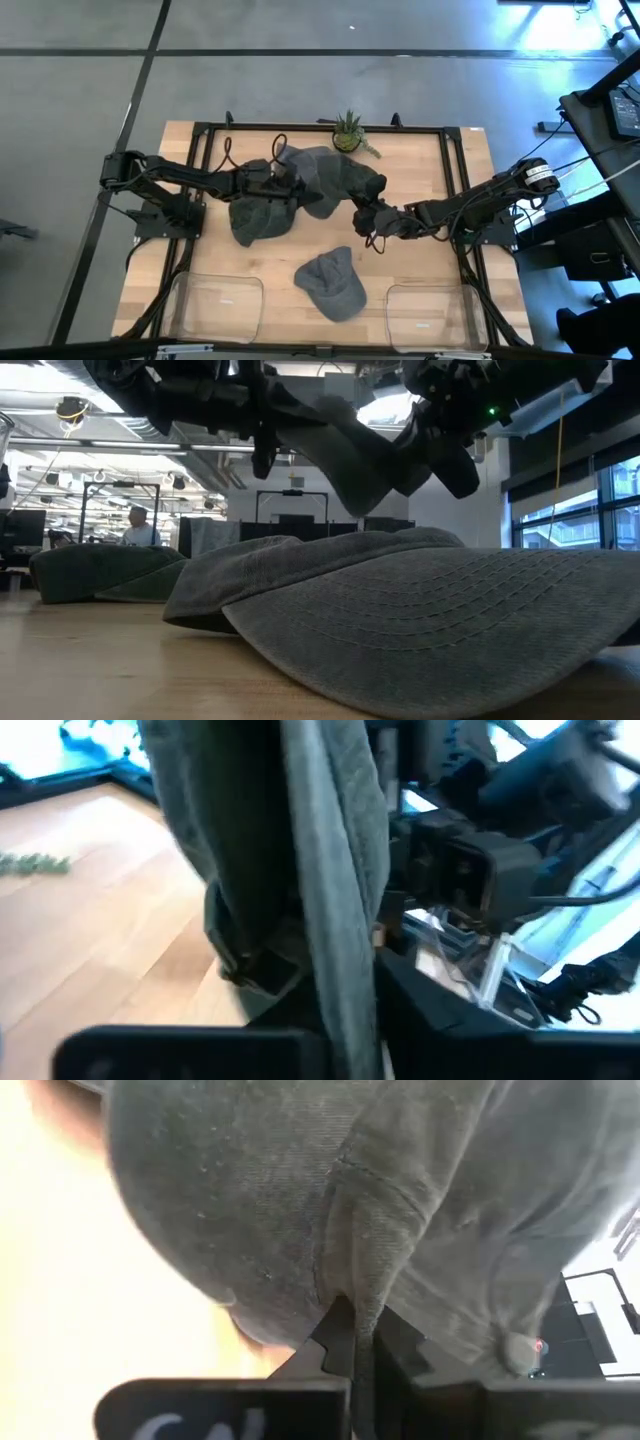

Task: Pick & Place hat
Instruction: Put the right black cap into the right transparent bin

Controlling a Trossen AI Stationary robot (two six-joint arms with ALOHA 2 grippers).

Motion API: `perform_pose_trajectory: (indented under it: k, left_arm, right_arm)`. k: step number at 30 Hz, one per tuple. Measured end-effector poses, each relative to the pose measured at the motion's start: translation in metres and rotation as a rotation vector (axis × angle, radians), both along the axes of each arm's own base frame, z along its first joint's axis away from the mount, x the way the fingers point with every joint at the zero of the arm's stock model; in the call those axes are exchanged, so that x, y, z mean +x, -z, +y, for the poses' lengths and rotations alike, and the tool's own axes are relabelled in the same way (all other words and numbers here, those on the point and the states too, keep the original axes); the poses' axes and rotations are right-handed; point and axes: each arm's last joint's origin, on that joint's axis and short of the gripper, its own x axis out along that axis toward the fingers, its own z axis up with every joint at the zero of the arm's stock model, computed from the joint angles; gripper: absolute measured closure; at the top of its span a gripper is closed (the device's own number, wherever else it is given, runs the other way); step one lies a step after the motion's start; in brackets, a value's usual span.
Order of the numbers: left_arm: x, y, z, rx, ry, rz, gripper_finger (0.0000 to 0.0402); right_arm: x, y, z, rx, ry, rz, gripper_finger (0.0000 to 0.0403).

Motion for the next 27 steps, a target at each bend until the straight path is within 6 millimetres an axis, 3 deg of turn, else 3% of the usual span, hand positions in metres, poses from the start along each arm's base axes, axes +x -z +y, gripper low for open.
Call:
perform_pose_trajectory:
  k: [3,9,16,21,27]
  left_arm:
    - [0.0,-0.001,-0.001,0.056,0.03,-0.008,0.039]
    - [-0.001,-0.001,-0.001,0.155,0.043,-0.009,0.0387]
    - [-0.001,-0.001,0.0,0.268,0.05,-0.003,0.0391]
    - [-0.001,0.003,0.0,0.305,0.063,0.031,0.0389]
    - [-0.002,0.004,-0.002,0.393,0.156,0.026,0.039]
  right_arm:
    - [0.0,0.0,0.0,0.002,-0.001,-0.003,0.039]
    - [0.0,-0.001,0.0,0.015,-0.006,-0.013,0.0352]
    - [-0.004,-0.002,0.0,0.224,0.057,-0.153,0.0236]
    - [-0.021,-0.013,0.0,0.422,0.07,-0.206,0.0148]
    - [-0.049,-0.037,-0.005,0.639,0.012,-0.233,0.0108]
